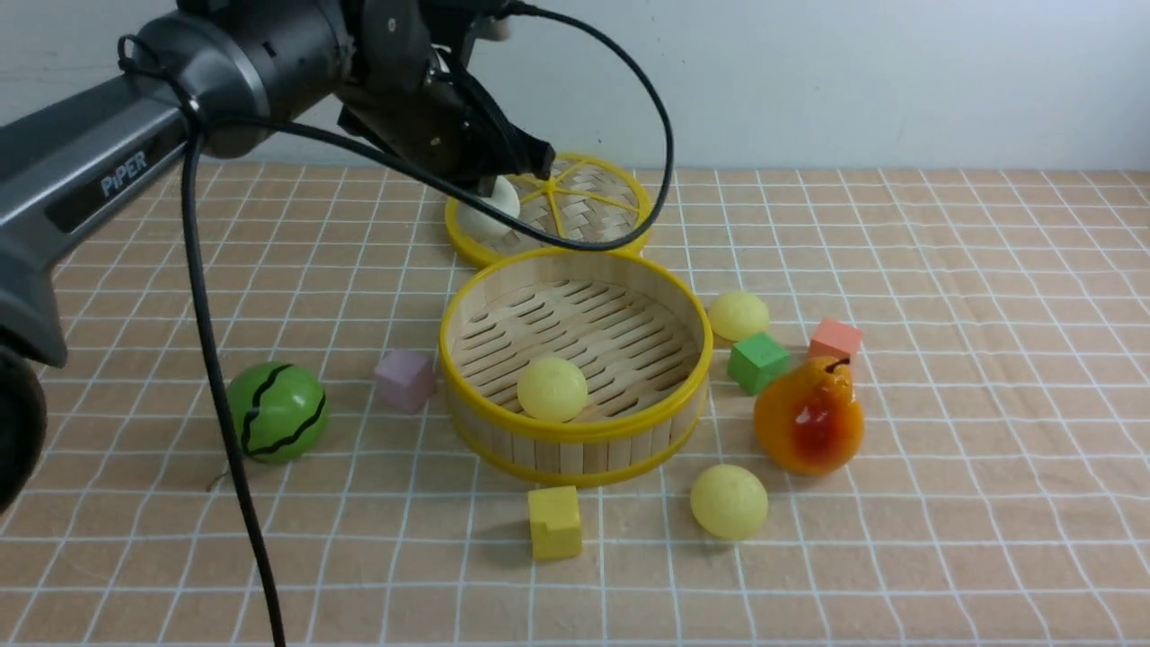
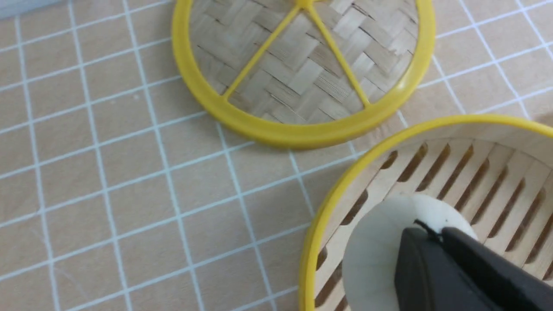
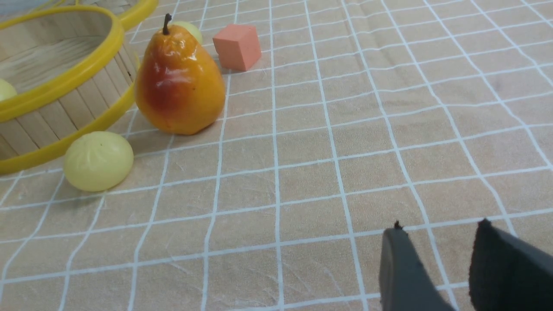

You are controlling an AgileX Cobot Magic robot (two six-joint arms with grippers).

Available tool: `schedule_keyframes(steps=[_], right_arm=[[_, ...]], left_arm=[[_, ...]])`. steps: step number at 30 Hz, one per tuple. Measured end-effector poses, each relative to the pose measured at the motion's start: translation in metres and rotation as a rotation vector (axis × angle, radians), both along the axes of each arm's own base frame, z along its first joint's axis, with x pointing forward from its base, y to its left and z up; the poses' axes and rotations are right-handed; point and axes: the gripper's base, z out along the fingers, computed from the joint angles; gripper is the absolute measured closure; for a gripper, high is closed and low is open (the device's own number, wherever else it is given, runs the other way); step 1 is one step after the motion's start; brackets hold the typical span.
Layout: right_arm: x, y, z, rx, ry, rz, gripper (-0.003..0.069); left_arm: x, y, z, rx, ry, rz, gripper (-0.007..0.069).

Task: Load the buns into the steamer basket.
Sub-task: Use the left arm to put the steamed stuffed bun into the steamer, then use the right arm to grab a steamed stuffed bun

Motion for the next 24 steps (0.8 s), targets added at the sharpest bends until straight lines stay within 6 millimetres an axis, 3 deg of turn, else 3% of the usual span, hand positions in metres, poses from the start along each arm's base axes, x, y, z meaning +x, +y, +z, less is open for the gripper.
schedule_keyframes(steps=[2,3,4,9,13,14,19,24], right_arm=[[0.000,0.000,0.000,0.000,0.000,0.000,0.0419],[0.000,0.000,0.000,0.000,0.000,0.000,0.0419],[0.000,0.000,0.000,0.000,0.000,0.000,0.0419],[0.000,0.000,0.000,0.000,0.000,0.000,0.0419],[0.000,0.000,0.000,0.000,0.000,0.000,0.0419],[0.000,0.000,0.000,0.000,0.000,0.000,0.0419],[0.000,0.000,0.000,0.000,0.000,0.000,0.0419],[0.000,0.000,0.000,0.000,0.000,0.000,0.0419]], left_arm=[[0.008,-0.005,-0.023,0.001,0.040,-0.002,0.0630],[0.008,-0.006,-0.025,-0.001,0.043,-0.003,0.0627],[0.014,-0.008,-0.042,0.004,0.072,-0.008,0.0613],[0.023,-0.013,-0.085,0.034,0.148,-0.032,0.0496],[0.024,-0.014,-0.090,0.032,0.150,-0.033,0.0411],[0.025,-0.014,-0.088,0.028,0.137,-0.033,0.0358],[0.022,-0.013,-0.086,0.027,0.156,-0.028,0.0301],[0.004,-0.006,-0.050,0.029,0.202,-0.012,0.0290]])
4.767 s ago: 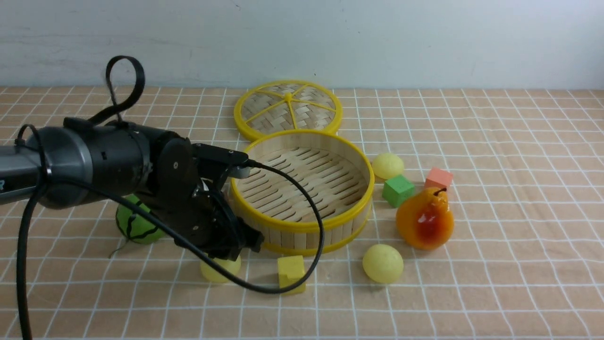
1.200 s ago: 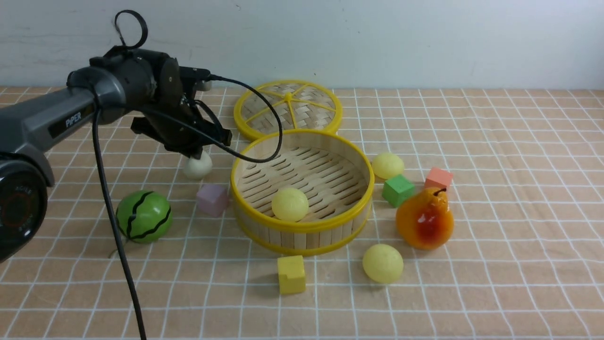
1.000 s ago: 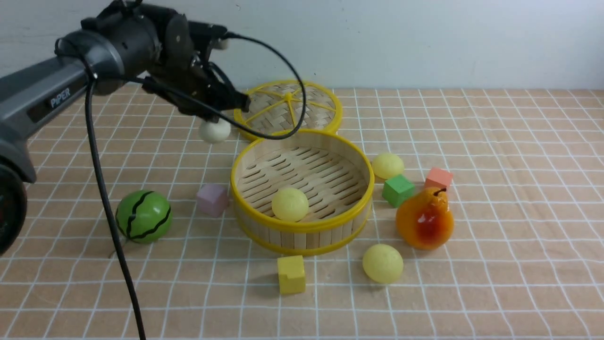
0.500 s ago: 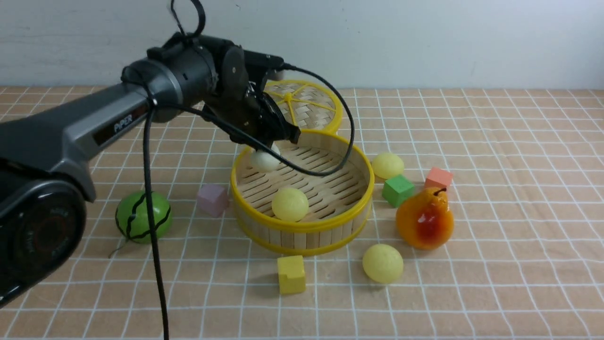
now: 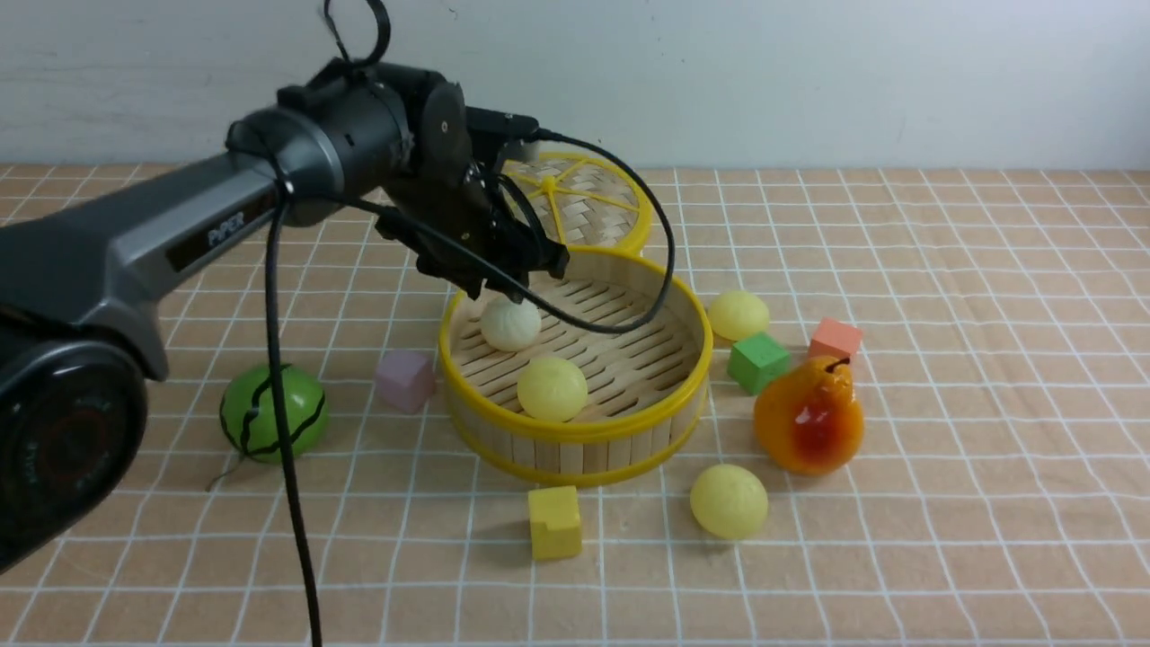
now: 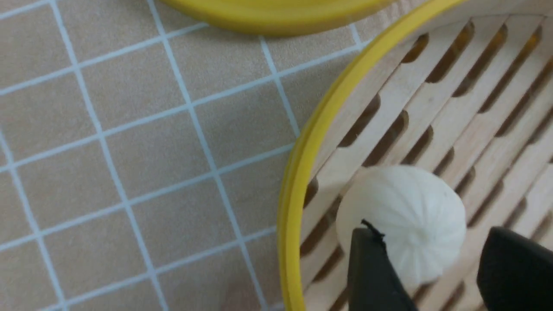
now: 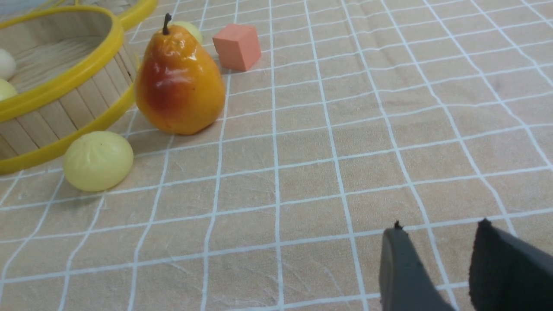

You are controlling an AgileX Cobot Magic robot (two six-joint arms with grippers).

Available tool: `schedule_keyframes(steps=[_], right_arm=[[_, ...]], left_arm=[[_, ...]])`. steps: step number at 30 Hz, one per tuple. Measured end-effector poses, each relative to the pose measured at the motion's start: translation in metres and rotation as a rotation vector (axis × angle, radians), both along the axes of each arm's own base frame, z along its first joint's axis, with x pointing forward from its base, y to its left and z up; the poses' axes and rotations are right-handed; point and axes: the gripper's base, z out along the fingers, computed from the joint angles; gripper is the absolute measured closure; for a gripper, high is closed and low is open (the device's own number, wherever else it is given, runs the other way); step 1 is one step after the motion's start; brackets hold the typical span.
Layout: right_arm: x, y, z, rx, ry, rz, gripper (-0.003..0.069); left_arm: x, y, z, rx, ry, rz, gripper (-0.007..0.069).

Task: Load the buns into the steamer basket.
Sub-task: Use the right arm to grab a steamed stuffed bun

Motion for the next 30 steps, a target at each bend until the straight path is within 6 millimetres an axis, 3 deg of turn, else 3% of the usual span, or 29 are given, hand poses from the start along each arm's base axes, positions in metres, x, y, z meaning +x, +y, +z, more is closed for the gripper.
schedule_keyframes(steps=[3,9,12,13,15,18,23,24,25,27,28,29,30], right_arm=[[0.000,0.000,0.000,0.000,0.000,0.000,0.0419],[0.000,0.000,0.000,0.000,0.000,0.000,0.0419],[0.000,0.000,0.000,0.000,0.000,0.000,0.0419],[0.000,0.000,0.000,0.000,0.000,0.000,0.0419],[0.000,0.000,0.000,0.000,0.000,0.000,0.0419],[0.000,0.000,0.000,0.000,0.000,0.000,0.0419],[0.000,0.000,0.000,0.000,0.000,0.000,0.0419],[0.000,0.000,0.000,0.000,0.000,0.000,0.0419],[0.000,0.000,0.000,0.000,0.000,0.000,0.0419],[0.000,0.000,0.000,0.000,0.000,0.000,0.0419],[0.000,0.000,0.000,0.000,0.000,0.000,0.0419],[0.000,0.000,0.000,0.000,0.000,0.000,0.0419],[0.000,0.000,0.000,0.000,0.000,0.000,0.0419]], left_arm=[[-0.023,0.010,0.044,0.001,0.007,0.019,0.0340],[-0.084,0.034,0.136,-0.067,-0.087,0.054,0.0617],[-0.134,0.050,0.170,-0.127,-0.148,0.032,0.0638],[-0.138,0.051,0.175,-0.136,-0.163,0.030,0.0638],[-0.186,0.068,0.189,-0.203,-0.237,0.023,0.0638],[-0.239,0.088,0.180,-0.261,-0.336,0.028,0.0638],[-0.311,0.118,0.118,-0.355,-0.494,0.051,0.0638],[-0.315,0.119,0.121,-0.367,-0.522,0.051,0.0638],[-0.337,0.129,0.088,-0.407,-0.591,0.065,0.0638],[-0.350,0.135,0.077,-0.439,-0.666,0.070,0.0638],[-0.363,0.141,0.048,-0.460,-0.711,0.081,0.0638],[-0.366,0.143,0.048,-0.471,-0.735,0.082,0.0638],[-0.373,0.146,0.029,-0.485,-0.747,0.092,0.0638]])
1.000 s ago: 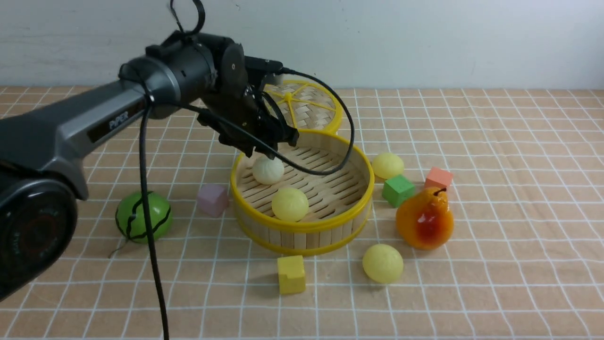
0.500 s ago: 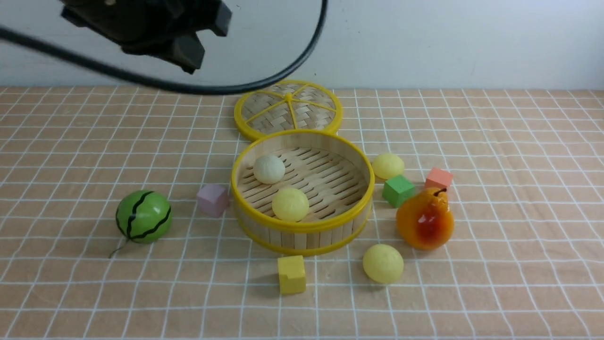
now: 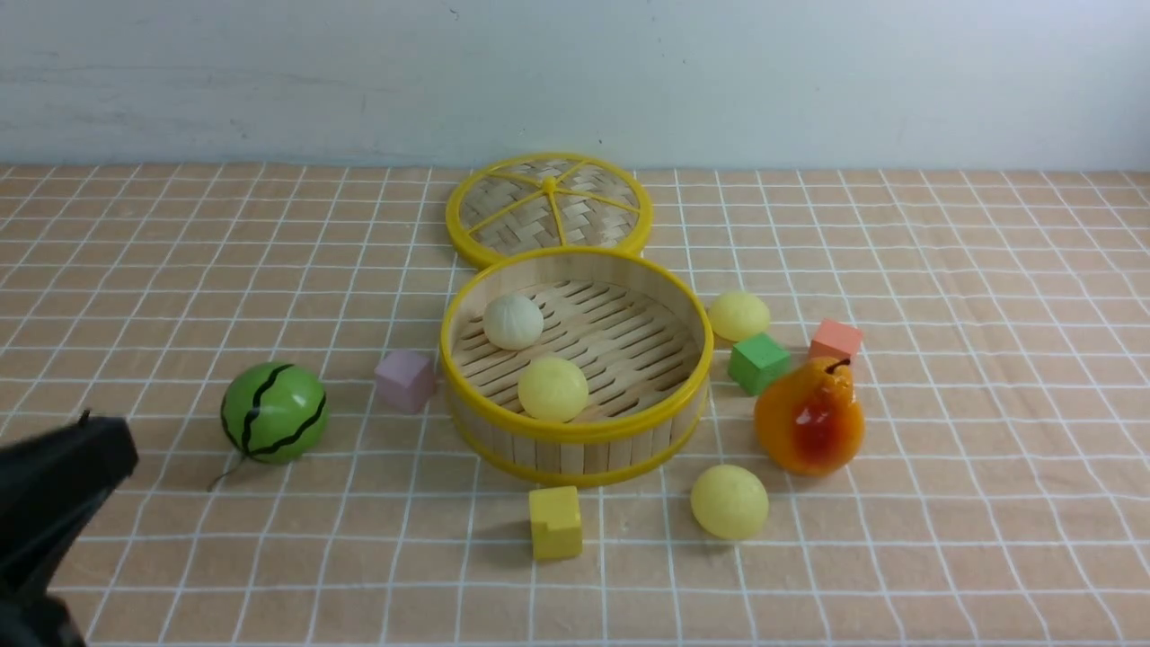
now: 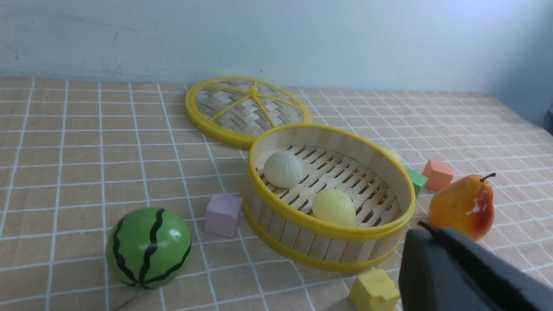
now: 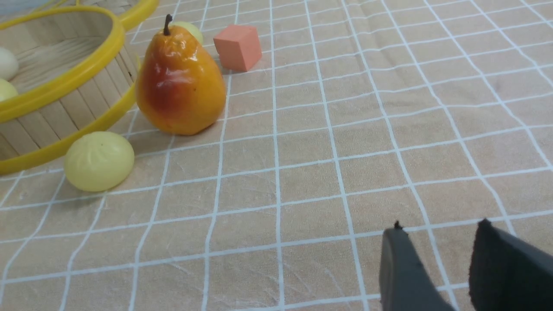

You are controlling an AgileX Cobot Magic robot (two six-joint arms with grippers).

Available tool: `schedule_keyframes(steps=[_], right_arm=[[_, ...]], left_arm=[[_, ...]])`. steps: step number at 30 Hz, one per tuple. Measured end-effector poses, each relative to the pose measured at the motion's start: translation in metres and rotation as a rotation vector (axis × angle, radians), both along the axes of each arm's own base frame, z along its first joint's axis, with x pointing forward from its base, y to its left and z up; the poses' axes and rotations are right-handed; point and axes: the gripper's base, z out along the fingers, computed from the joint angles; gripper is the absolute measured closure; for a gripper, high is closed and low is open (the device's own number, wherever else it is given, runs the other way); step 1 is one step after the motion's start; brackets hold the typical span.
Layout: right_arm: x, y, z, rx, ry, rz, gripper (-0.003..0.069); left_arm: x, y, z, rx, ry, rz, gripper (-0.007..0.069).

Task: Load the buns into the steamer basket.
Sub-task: Use the right arm to grab a steamed stuffed bun

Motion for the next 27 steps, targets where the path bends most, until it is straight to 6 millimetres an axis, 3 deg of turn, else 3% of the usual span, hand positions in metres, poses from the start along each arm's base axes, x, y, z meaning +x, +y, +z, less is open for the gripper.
schedule_keyframes(steps=[1,2,5,10,27], right_arm=[[0.000,0.000,0.000,0.000,0.000,0.000,0.0419],[0.000,0.000,0.000,0.000,0.000,0.000,0.0419],[0.000,0.000,0.000,0.000,0.000,0.000,0.0419],[0.000,0.000,0.000,0.000,0.000,0.000,0.0419],[0.000,0.000,0.000,-0.001,0.000,0.000,0.0419]], left_arm=[[-0.002,0.001,-0.004,-0.007,-0.005,0.002,0.0638],[-0.012,0.005,-0.021,-0.039,-0.034,0.007,0.0638],[-0.021,0.009,-0.034,-0.073,-0.077,0.012,0.0638],[-0.029,0.013,-0.044,-0.103,-0.133,0.014,0.0638],[-0.029,0.012,-0.064,-0.065,-0.032,0.005,0.0638]])
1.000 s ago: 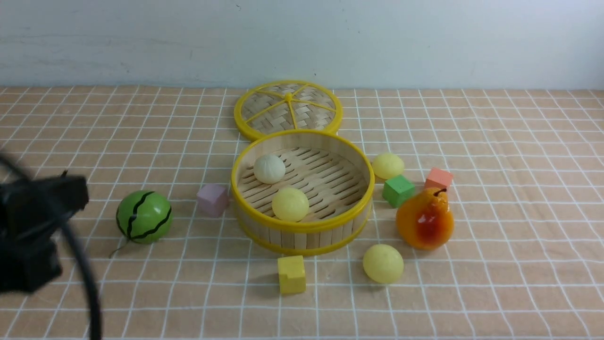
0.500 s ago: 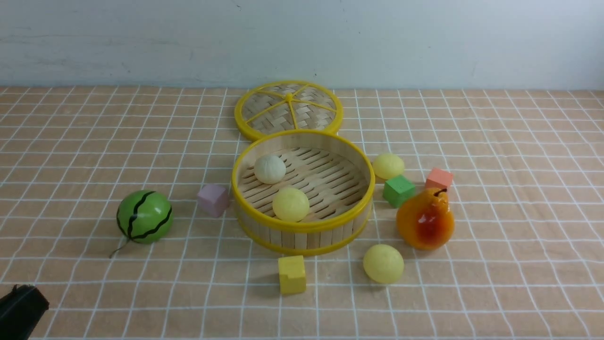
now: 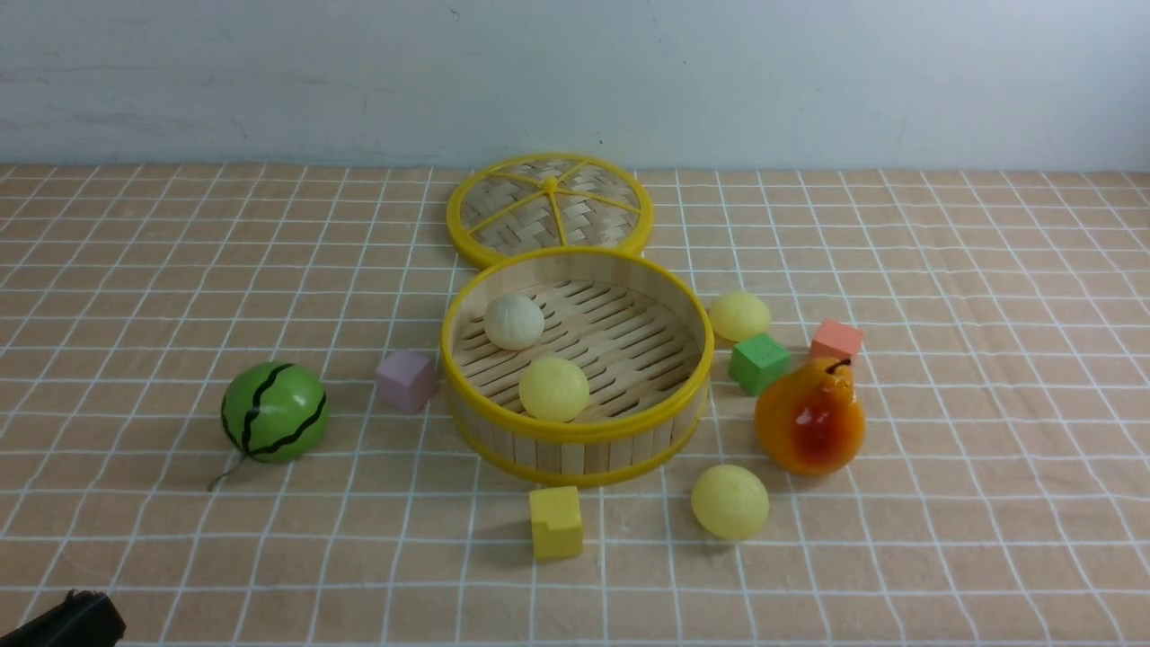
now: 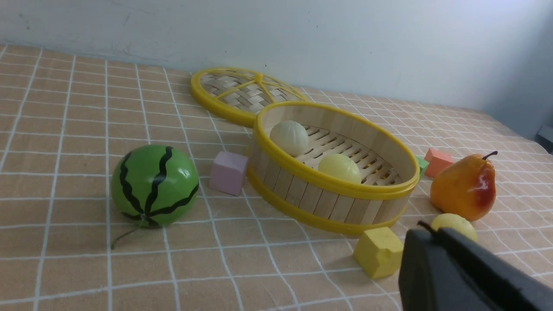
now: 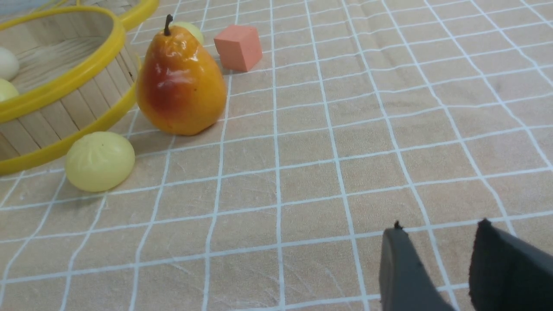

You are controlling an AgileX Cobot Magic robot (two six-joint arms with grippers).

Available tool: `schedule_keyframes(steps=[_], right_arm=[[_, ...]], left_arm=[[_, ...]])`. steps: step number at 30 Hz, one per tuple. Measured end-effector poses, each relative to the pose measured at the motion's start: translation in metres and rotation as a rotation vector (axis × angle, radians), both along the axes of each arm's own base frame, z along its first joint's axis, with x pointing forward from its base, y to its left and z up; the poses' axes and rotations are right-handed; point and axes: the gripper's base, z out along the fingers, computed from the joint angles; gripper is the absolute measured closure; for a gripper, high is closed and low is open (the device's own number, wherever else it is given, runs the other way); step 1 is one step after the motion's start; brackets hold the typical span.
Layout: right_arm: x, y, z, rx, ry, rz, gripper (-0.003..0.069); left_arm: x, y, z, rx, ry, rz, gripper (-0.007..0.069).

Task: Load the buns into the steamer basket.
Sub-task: Use the right arm to grab a steamed stuffed bun

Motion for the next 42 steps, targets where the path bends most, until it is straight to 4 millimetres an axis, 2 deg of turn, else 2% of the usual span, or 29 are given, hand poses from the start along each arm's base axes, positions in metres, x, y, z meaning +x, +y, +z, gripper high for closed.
schedule_keyframes(steps=[4,10,11,12,14,17,20,21,22,23,24,25,26,28,30,33,34,37,39,40,42], right_arm=[[0.001,0.001,0.001,0.039,-0.018,-0.006,0.0419],[0.004,0.006,0.012,0.545,-0.139,-0.063,0.0419],[0.004,0.006,0.013,0.561,-0.144,-0.066,0.0419],[0.005,0.005,0.018,0.682,-0.198,-0.086,0.0419],[0.005,0.004,0.022,0.749,-0.233,-0.100,0.0419],[0.004,0.005,0.026,0.778,-0.232,-0.090,0.0426],[0.004,0.014,0.060,0.643,-0.130,0.008,0.0475],[0.004,0.014,0.062,0.623,-0.121,0.014,0.0479],[0.010,0.020,0.087,0.482,-0.004,0.085,0.0524],[0.011,0.020,0.089,0.460,0.012,0.093,0.0529],[0.021,0.024,0.109,0.338,0.153,0.164,0.0574],[0.028,0.025,0.122,0.277,0.214,0.197,0.0596],[0.032,0.026,0.121,0.261,0.267,0.212,0.0607],[0.063,0.025,0.139,0.151,0.494,0.278,0.0657],[0.088,0.023,0.139,0.121,0.631,0.294,0.0659],[0.131,0.027,0.130,0.107,0.769,0.320,0.0659],[0.131,0.028,0.132,0.103,0.763,0.325,0.0659],[0.171,0.058,0.115,0.044,0.839,0.424,0.0659],[0.193,0.084,0.104,-0.014,0.868,0.487,0.0659],[0.198,0.089,0.104,-0.027,0.867,0.500,0.0659],[0.220,0.120,0.090,-0.114,0.909,0.564,0.0652]], left_arm=[[0.000,0.000,0.000,0.000,0.002,0.000,0.0638],[0.000,0.000,0.000,0.000,0.003,0.000,0.0638],[0.000,0.000,0.000,0.000,0.003,0.000,0.0638],[0.000,0.000,0.000,0.000,0.003,0.000,0.0638],[0.000,0.000,0.000,0.000,0.003,0.000,0.0638],[0.000,0.000,0.000,0.000,0.003,0.000,0.0637],[0.000,0.000,0.000,0.000,0.003,0.000,0.0637],[0.000,0.000,0.000,0.000,0.003,0.000,0.0637],[0.000,0.000,0.000,0.000,0.003,0.000,0.0637],[0.000,0.000,0.000,0.000,0.003,0.000,0.0637],[0.000,0.000,0.000,0.000,0.003,0.000,0.0637],[0.000,0.000,0.000,0.000,0.003,0.000,0.0637],[0.000,0.000,0.000,0.000,0.003,0.000,0.0637],[0.000,0.000,0.000,0.000,0.003,0.000,0.0634],[0.000,0.000,0.000,0.000,0.003,0.000,0.0632],[0.000,0.000,0.000,0.000,0.003,0.000,0.0629],[0.000,0.000,0.000,0.000,0.003,0.000,0.0629],[0.000,0.000,0.000,0.000,0.003,0.000,0.0625],[0.000,0.000,0.000,0.000,0.003,0.000,0.0624],[0.000,0.000,0.000,0.000,0.003,0.000,0.0624],[0.000,0.000,0.000,0.000,0.003,0.000,0.0624]])
